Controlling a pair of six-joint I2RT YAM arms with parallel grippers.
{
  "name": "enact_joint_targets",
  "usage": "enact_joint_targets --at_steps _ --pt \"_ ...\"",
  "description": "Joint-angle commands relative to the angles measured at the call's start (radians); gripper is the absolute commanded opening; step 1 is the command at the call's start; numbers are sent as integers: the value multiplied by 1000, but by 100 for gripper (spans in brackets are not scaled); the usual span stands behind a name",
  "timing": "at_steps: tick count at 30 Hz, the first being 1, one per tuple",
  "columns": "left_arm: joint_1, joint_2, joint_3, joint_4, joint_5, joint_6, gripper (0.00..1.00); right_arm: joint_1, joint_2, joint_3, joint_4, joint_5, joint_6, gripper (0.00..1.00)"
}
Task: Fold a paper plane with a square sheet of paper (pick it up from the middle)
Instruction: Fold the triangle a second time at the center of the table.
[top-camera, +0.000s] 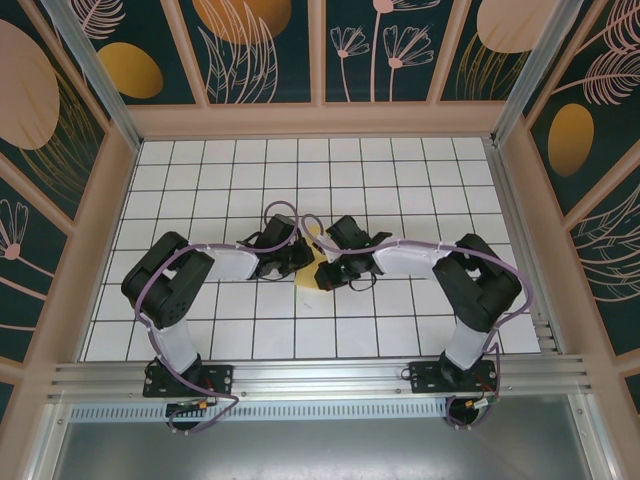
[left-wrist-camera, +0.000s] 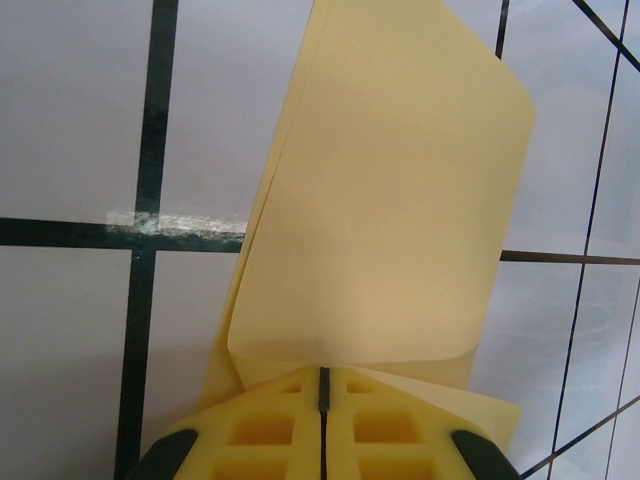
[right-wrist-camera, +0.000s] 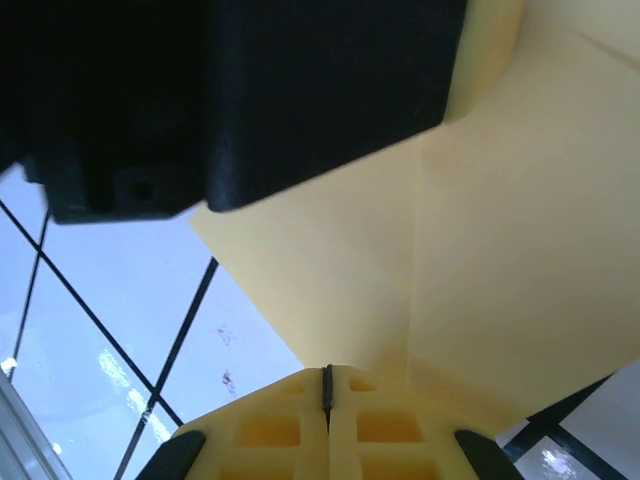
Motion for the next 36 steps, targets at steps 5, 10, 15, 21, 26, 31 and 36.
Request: enact_joint_targets --at_steps 5,10,15,21,26,31,36 --pt "3 35 -34 -89 -76 -7 9 5 38 18 -86 107 -6 5" --pt "2 35 -33 -89 -76 -5 9 5 39 15 -93 118 -6 5" --pt "1 36 -31 -92 -77 -5 8 4 44 7 -93 108 -6 5" --pt "2 37 -33 -92 -78 -3 9 -13 36 -50 -62 53 21 5" --pt "2 36 -36 -90 -77 0 9 -52 9 -124 3 -60 55 5" --pt "1 36 -36 -88 -72 1 9 -73 4 -146 35 -120 77 5" --pt "2 34 -35 -83 -66 3 9 -88 -52 -87 49 -108 93 4"
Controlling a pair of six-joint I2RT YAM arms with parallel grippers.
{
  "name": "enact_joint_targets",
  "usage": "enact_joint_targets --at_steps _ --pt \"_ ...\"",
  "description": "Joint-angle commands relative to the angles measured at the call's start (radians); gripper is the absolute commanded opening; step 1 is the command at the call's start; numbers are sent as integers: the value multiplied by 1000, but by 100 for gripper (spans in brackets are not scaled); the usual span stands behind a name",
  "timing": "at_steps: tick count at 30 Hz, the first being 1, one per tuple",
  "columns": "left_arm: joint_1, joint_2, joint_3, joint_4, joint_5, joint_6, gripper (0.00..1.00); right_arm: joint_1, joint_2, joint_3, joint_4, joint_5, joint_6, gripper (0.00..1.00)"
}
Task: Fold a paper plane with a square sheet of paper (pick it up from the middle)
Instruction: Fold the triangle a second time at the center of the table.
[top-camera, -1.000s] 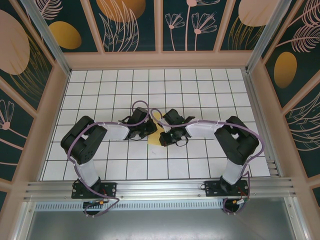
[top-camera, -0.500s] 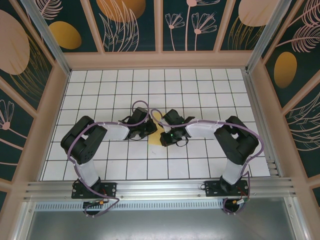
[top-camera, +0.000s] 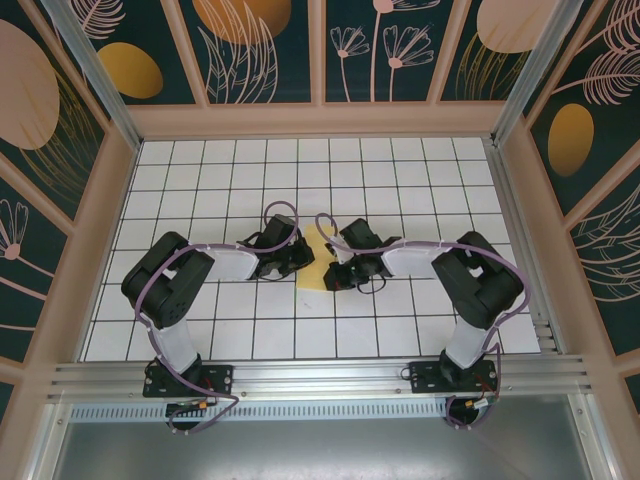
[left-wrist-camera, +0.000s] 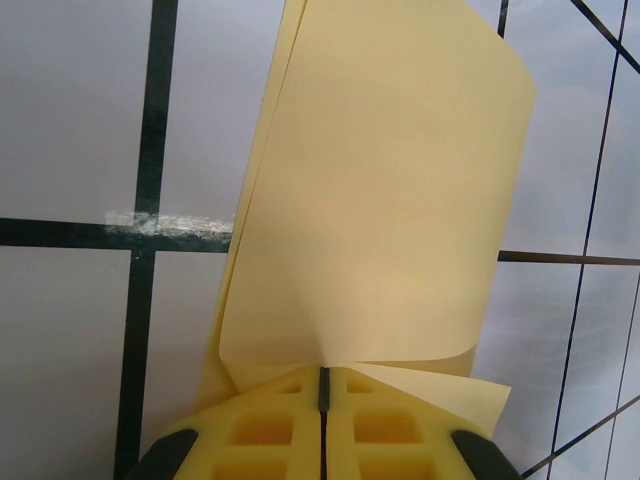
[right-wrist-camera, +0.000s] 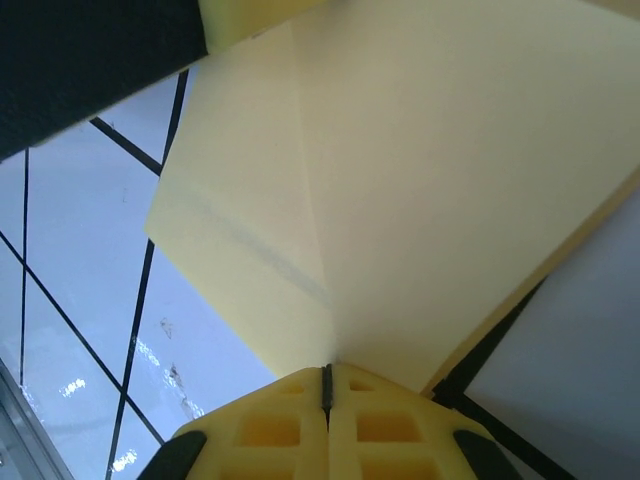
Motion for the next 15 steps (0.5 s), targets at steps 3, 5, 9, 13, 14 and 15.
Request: enact_joint_targets --at_steps 3,5,9,13,14,15 --pt "2 33 -35 -84 -63 2 9 -7 -65 50 -21 -23 45 5" --pt "2 35 -35 -80 -58 2 9 -7 -42 70 -13 -14 52 5" --pt "2 34 -36 -76 -53 2 9 -7 18 106 -21 18 57 5" --pt "2 31 -38 -75 -52 3 9 -7 51 118 -25 31 54 5" --pt "2 31 -38 -73 -51 1 8 -8 57 121 -25 30 52 5" --pt "2 33 -38 -72 -49 1 8 -7 62 122 -28 29 51 5"
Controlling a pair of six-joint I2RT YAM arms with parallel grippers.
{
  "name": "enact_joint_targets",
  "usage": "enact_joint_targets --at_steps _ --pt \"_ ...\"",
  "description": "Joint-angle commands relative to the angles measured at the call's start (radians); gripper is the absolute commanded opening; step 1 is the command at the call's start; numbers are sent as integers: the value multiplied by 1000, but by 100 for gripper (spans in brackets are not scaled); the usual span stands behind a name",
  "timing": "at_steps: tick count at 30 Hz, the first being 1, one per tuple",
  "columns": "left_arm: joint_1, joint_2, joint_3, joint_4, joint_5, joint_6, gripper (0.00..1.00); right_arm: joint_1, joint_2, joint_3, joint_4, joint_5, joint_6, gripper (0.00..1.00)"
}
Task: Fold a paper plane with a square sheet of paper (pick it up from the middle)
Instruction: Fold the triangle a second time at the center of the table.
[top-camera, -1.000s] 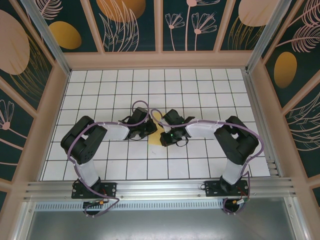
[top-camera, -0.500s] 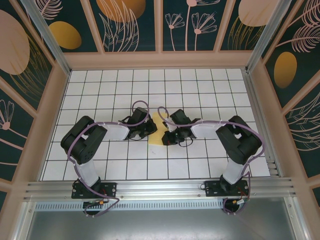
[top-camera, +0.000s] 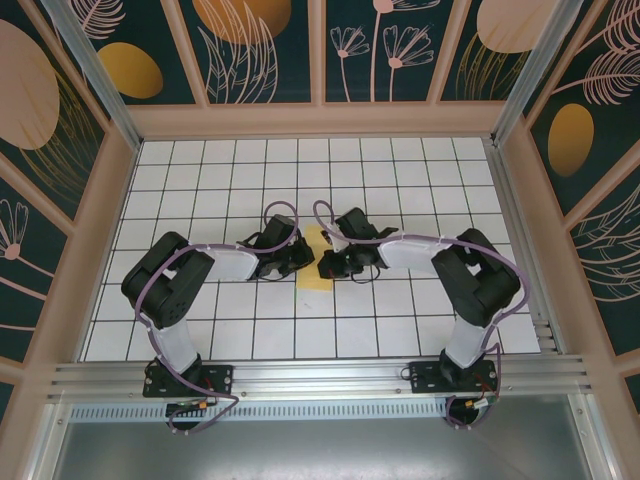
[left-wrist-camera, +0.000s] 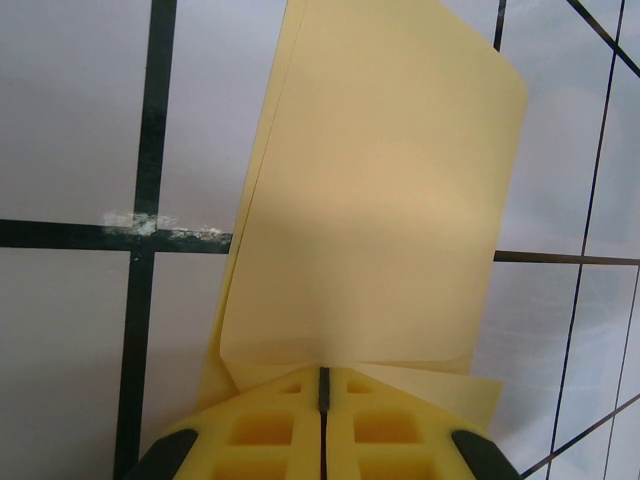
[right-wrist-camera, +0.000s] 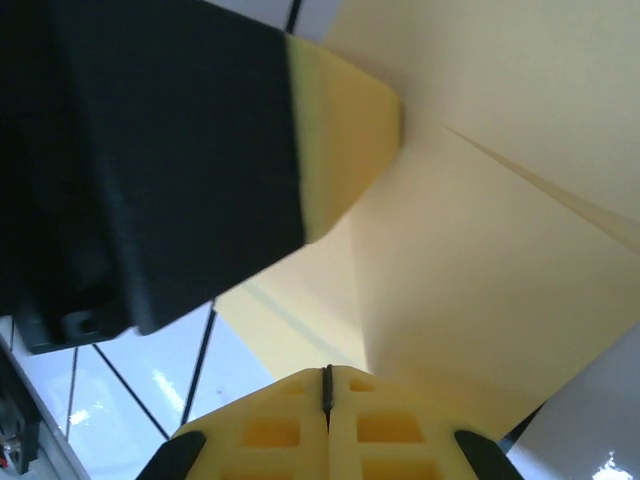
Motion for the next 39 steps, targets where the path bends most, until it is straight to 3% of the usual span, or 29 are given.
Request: enact_joint_targets --at_steps 1,8,21,30,39 --pt "2 33 -33 -82 -50 1 9 -5 34 22 -21 10 3 5" --pt "1 33 -40 -87 -61 -2 9 -5 50 1 -85 28 -36 5" --pt "2 39 -42 -85 -73 -6 8 -3 -67 -116 -154 4 -73 5" --pt "1 35 -40 -82 -67 -3 8 -3 -170 -74 -75 -15 -84 5" --pt "2 33 -40 -76 -59 -6 8 -3 -18 43 -29 67 -16 5"
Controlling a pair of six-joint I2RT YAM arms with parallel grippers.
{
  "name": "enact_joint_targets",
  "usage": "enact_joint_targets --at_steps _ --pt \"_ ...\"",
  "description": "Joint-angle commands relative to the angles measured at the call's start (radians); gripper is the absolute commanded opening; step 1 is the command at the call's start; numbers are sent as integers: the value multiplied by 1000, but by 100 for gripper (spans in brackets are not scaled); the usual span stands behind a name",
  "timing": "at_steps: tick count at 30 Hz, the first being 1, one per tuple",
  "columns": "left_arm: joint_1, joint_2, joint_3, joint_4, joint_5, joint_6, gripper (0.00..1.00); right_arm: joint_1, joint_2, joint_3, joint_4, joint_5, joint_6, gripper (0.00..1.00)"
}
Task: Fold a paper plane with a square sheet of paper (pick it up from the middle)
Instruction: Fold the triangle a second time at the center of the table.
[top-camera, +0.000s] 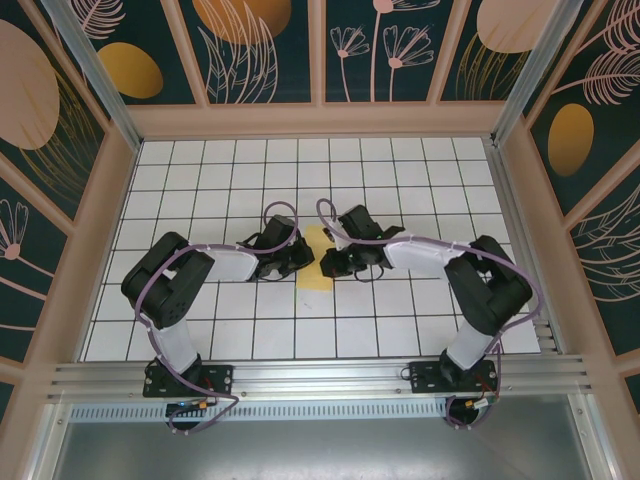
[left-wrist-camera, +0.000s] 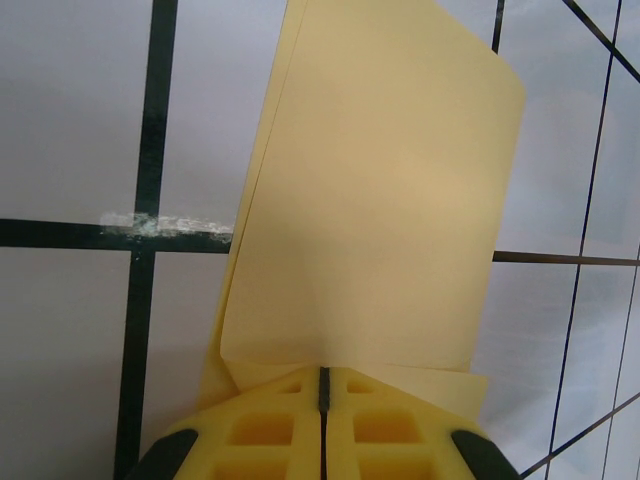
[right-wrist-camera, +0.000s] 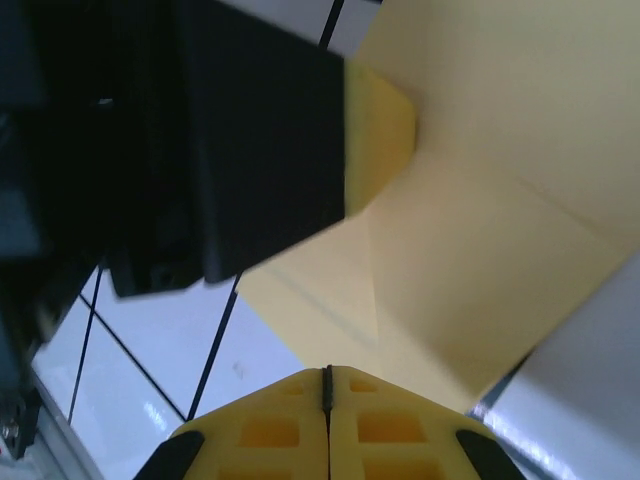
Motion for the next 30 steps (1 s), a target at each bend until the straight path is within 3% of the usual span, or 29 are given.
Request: enact_joint_targets --at_steps 1,13,30 --pt "3 34 -34 -85 -57 -5 8 -3 67 44 25 32 25 5" --pt "2 35 -35 -83 -53 -6 8 -3 162 56 27 -22 7 5" --pt "2 49 -33 -87 -69 0 8 23 6 -156 -76 -48 -8 5"
